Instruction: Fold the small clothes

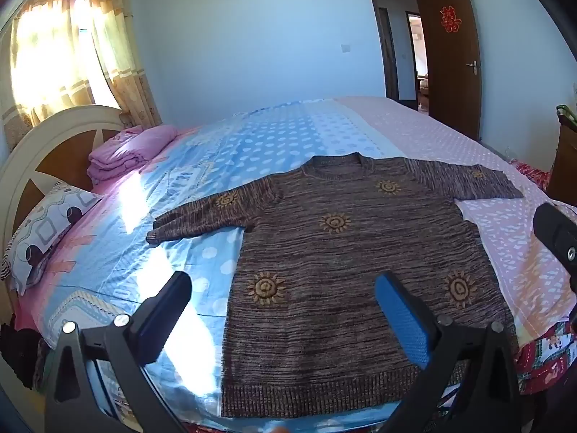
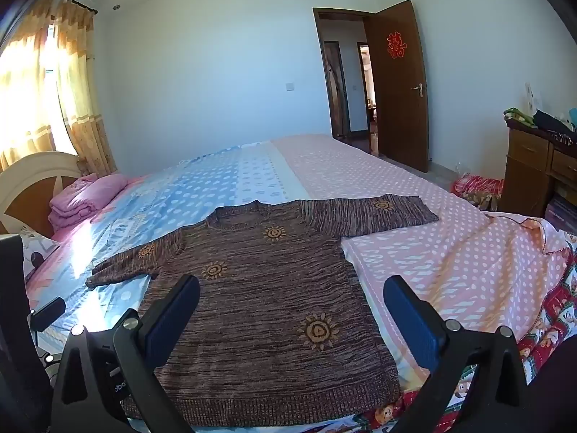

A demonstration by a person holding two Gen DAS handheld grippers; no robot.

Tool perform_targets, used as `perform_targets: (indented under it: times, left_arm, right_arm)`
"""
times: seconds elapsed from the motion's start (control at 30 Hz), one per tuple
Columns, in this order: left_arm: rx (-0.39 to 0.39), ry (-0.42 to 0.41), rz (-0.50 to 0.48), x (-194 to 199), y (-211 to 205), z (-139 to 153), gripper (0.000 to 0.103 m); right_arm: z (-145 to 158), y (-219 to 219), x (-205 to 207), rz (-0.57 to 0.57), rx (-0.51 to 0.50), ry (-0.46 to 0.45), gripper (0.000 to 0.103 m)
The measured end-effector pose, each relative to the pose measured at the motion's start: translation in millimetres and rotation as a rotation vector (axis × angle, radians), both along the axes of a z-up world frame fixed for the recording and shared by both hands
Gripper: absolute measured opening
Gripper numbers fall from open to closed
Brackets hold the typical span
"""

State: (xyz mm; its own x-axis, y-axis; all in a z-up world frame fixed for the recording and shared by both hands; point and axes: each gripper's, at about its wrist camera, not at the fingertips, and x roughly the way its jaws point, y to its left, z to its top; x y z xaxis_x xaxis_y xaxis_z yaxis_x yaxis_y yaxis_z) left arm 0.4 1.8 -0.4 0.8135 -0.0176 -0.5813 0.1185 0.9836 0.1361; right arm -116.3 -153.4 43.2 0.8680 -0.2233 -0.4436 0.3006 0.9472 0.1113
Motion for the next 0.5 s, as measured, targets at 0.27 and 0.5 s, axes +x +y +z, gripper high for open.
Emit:
perform_targets:
  times: [0.27, 0.5]
  left_arm:
    - [0.000, -0.001, -0.008, 4.7, 4.6, 7.4, 0.103]
    - [0.023, -0.029, 0.016, -1.8, -0.8, 1.8, 0.103]
  right_arm:
    - [1.1, 0.9, -4.5, -0.006, 0.017, 0.002, 0.102]
    - [-3.1, -1.1, 0.4, -0.008, 0.014, 0.018, 0.102]
